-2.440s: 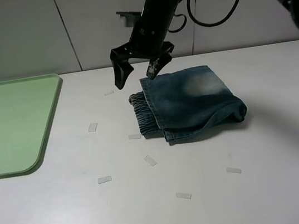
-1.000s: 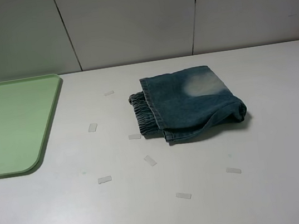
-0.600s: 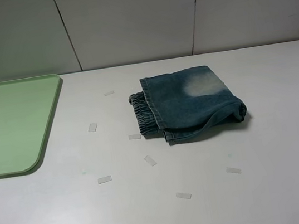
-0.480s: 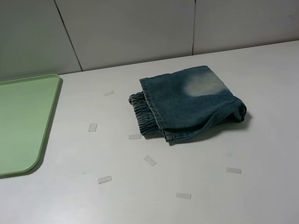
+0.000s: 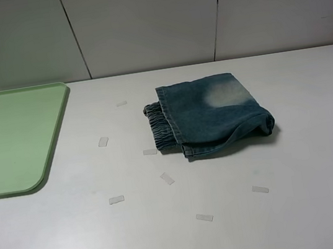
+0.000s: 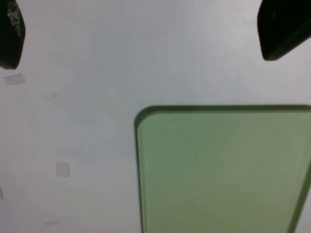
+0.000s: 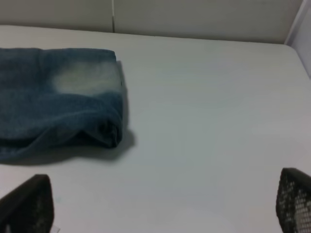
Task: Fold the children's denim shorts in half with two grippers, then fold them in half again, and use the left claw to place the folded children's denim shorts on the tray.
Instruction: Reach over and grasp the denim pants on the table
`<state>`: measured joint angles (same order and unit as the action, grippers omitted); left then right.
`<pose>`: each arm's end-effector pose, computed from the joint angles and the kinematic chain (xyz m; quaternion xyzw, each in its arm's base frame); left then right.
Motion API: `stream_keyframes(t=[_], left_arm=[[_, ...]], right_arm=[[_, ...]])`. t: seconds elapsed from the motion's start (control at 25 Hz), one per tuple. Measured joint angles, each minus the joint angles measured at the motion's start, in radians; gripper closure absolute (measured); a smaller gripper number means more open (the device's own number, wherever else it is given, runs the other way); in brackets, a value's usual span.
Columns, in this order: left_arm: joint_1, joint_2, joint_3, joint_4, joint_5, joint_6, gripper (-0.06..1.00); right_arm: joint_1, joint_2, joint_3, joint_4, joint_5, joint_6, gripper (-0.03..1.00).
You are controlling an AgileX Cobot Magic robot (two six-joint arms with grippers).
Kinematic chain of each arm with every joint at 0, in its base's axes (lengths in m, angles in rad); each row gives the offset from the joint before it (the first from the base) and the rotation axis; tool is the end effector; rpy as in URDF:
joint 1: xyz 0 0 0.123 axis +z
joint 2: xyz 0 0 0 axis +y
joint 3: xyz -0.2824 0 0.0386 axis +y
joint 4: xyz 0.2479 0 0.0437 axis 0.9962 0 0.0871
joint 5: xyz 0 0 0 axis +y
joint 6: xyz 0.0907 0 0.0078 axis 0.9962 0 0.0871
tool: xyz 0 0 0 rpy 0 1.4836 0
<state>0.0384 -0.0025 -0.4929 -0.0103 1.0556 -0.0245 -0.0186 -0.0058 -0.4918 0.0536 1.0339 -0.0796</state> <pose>-0.0042 -0.0010 0.2756 -0.0267 0.8527 -0.0015 0.5218 -0.0037 0.0043 0.2771 -0.0265 0.8461 0.0007 0.5324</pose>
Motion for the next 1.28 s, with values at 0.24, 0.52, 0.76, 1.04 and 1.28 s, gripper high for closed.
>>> stream_keyframes(t=[0.24, 0.52, 0.76, 1.04, 1.28], left_arm=[[0.000, 0.000, 0.000, 0.000, 0.000, 0.000, -0.01], [0.000, 0.000, 0.000, 0.000, 0.000, 0.000, -0.01], [0.000, 0.000, 0.000, 0.000, 0.000, 0.000, -0.01], [0.000, 0.000, 0.000, 0.000, 0.000, 0.000, -0.01], [0.000, 0.000, 0.000, 0.000, 0.000, 0.000, -0.01]], right_arm=[[-0.008, 0.000, 0.000, -0.020, -0.001, 0.048, 0.27], [-0.022, 0.000, 0.000, -0.022, -0.001, 0.054, 0.27], [-0.022, 0.000, 0.000, -0.021, -0.001, 0.054, 0.27], [-0.022, 0.000, 0.000, -0.021, -0.001, 0.054, 0.27], [-0.022, 0.000, 0.000, -0.021, -0.001, 0.054, 0.27]])
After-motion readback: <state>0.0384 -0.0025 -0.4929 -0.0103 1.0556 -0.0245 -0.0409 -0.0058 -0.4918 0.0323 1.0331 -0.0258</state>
